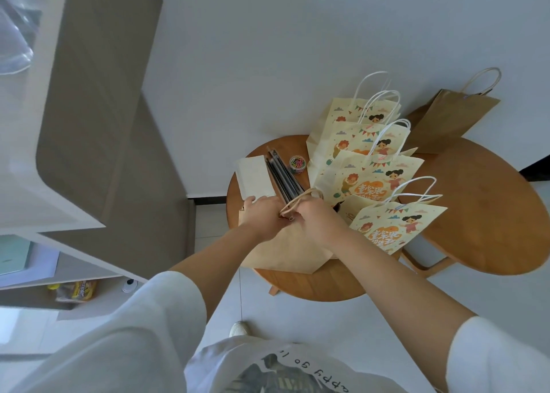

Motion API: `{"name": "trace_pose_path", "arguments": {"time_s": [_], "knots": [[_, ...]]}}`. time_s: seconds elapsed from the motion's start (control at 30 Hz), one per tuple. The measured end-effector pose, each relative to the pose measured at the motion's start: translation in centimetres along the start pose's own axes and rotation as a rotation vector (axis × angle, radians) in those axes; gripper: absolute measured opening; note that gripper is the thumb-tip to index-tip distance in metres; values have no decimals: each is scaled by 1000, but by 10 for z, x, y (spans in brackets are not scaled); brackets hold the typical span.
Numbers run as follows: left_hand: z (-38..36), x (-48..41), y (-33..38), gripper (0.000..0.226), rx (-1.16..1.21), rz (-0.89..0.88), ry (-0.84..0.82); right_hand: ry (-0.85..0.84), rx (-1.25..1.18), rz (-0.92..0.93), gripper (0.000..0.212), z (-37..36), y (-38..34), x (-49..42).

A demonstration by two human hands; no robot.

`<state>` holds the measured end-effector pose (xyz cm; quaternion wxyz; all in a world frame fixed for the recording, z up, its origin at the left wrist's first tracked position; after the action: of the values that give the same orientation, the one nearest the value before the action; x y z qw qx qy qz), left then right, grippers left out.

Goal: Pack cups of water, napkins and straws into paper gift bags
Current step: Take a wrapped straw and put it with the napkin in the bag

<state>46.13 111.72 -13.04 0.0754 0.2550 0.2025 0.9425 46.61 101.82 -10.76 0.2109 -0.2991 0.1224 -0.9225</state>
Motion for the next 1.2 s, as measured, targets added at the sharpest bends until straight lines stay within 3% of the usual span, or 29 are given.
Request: {"name": "trace_pose_path", "arguments": {"time_s": [0.13,0.27,0.5,0.6,0.67,0.83,0.97,1.07,1.13,1.2], "knots": [[1,-6,1,21,3,26,4,-2,23,0,28,6,1,0],[2,-9,2,20,5,43,38,-117,-12,-55,33,8,0,-5],[5,-11,1,23,-8,16,47,-14,88,21,30,6,0,-5],[6,-12,-2,22,-8,-1,18,240,195,130,21,0,1,-7],[7,-13,-4,23,-29,-17,-10,400,282,145,30,-4,4,-4],[13,-14,-9,26,-10,-9,-2,531,406,93,29,-27,7,3],[14,-15,-7,29,-34,-27,-11,472,455,68,71,-43,6,9],[13,-16,-6,30,-58,-42,-2,409,514,41,84,-42,7,5],[15,-17,-7,28,-94,-82,-24,418,524,53,77,-39,9,5],[14,-17,-8,25,-231,-141,-90,532,482,135,50,-34,14,12]]}}
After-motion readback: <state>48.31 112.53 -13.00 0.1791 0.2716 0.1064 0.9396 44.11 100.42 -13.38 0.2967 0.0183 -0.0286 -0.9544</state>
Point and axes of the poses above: each hand's wrist, its own x-axis away from the middle knuckle, its own z-axis out of the back of the hand, y = z × x, the point moved 5 cm from there along -x, towards the middle knuckle, and after that the axes turned 13 degrees about -y, right-handed, at the moved point
